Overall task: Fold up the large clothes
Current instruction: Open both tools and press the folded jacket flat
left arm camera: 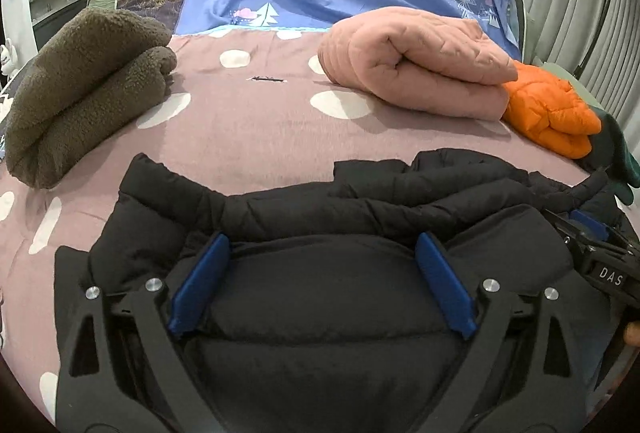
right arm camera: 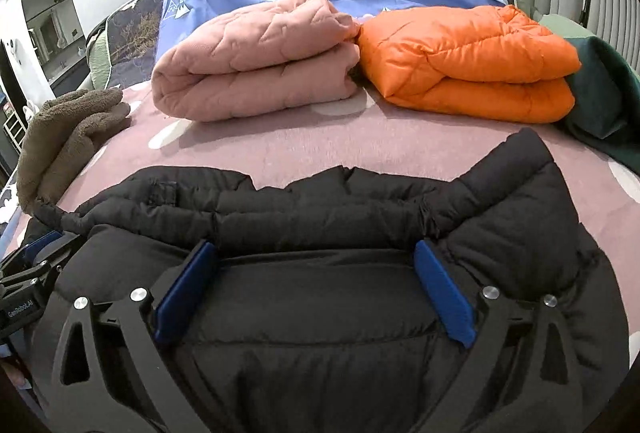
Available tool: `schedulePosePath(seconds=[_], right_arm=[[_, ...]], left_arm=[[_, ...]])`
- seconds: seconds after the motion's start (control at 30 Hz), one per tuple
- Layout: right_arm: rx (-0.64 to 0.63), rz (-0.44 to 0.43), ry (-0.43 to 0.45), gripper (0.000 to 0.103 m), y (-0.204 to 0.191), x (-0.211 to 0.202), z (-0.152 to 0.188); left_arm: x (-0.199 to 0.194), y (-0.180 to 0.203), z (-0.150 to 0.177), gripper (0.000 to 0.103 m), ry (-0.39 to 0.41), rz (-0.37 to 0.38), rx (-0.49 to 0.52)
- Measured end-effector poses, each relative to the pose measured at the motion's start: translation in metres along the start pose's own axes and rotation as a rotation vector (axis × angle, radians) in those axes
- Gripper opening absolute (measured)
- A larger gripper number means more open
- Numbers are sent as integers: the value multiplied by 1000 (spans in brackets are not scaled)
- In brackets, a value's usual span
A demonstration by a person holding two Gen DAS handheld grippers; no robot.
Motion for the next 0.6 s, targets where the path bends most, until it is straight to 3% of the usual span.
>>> schedulePosePath(seconds=[0.6], right_arm=[[-5,25,-8,100,0,11,4]], left_arm=[[18,4,1,98,-46,4,31]])
Point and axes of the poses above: each gripper's, at about its wrist camera, not at the fingertips, and x roughly the way its jaws point, y to its right, z to its underside, the point moved 2 cm from there along x, roughly the way its jaws point, and after that the axes turned 7 degrees about -y, right-handed, at the moved point
